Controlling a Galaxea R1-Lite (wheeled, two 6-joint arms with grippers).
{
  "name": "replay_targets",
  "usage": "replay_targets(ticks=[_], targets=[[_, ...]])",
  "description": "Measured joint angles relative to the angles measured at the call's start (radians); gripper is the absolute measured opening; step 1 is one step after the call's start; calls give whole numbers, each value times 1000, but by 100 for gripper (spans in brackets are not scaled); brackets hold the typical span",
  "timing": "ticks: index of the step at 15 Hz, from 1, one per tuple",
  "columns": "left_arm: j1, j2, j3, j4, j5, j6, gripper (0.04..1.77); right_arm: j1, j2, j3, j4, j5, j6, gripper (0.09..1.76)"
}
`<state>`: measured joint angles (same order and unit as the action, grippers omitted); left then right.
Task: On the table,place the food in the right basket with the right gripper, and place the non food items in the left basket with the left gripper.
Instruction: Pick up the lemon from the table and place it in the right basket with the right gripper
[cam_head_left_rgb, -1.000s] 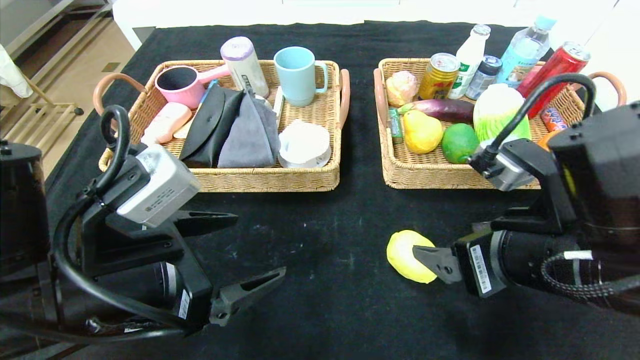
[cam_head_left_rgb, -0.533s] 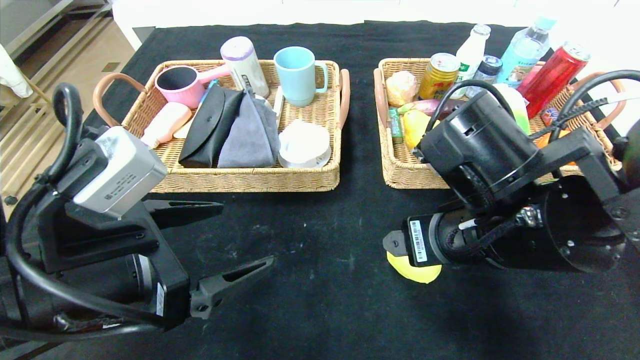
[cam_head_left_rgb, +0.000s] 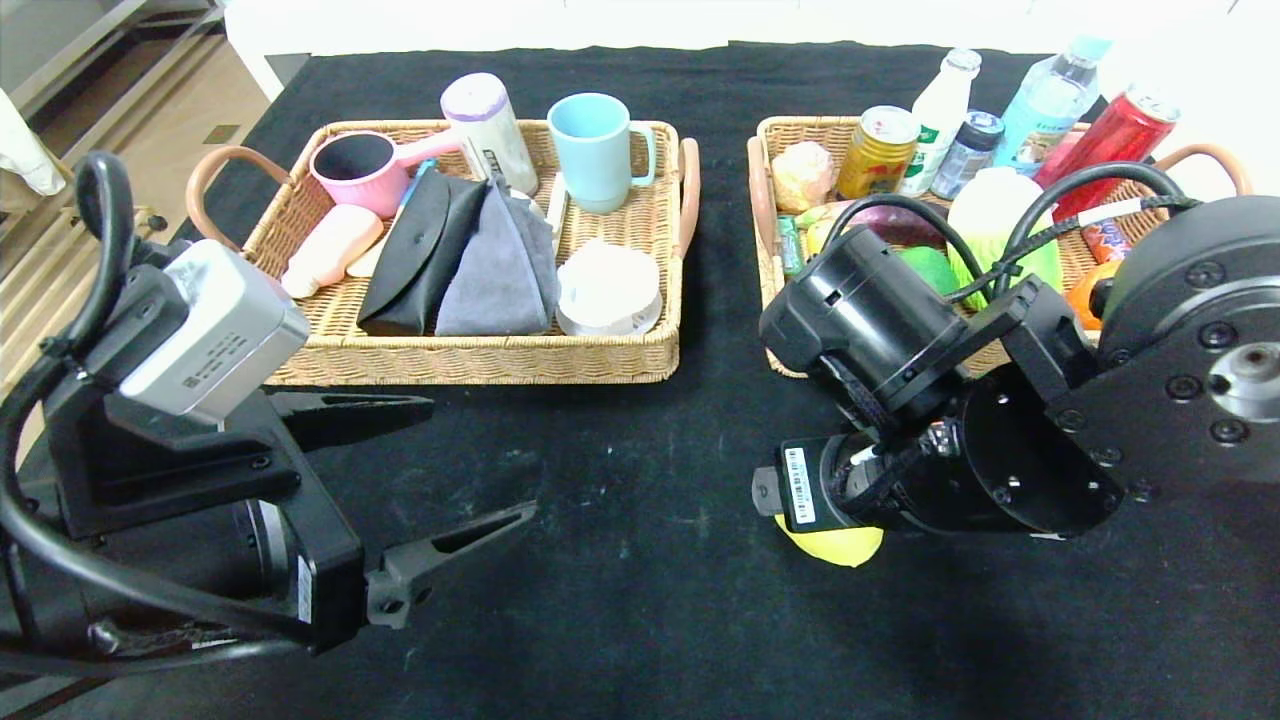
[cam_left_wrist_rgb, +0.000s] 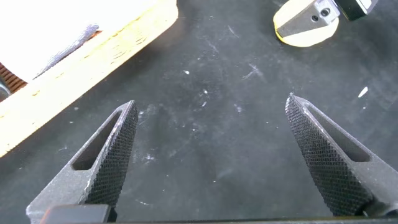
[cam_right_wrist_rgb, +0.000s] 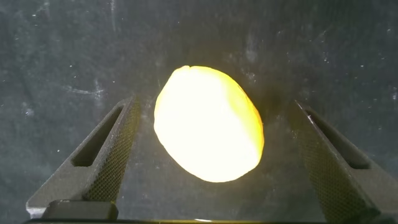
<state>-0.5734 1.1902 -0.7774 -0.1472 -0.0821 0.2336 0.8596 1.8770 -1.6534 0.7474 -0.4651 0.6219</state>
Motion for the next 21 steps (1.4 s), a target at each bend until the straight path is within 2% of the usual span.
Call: replay_targets(ticks=[13,14,16,17,21], targets=[[49,-5,-11,1,-4,1,172,0,46,5,11,3,23,171],[49,-4,-11,1,-4,1,172,0,46,8,11,3,23,164],[49,-1,-11,1,-5,1,172,0,48,13,9,4,24,131],[49,0,-10,1,-6,1,172,0,48,16,8,5,24,123],[49,5,-8,1,-8,0,172,-1,47,31,4,5,22,117]])
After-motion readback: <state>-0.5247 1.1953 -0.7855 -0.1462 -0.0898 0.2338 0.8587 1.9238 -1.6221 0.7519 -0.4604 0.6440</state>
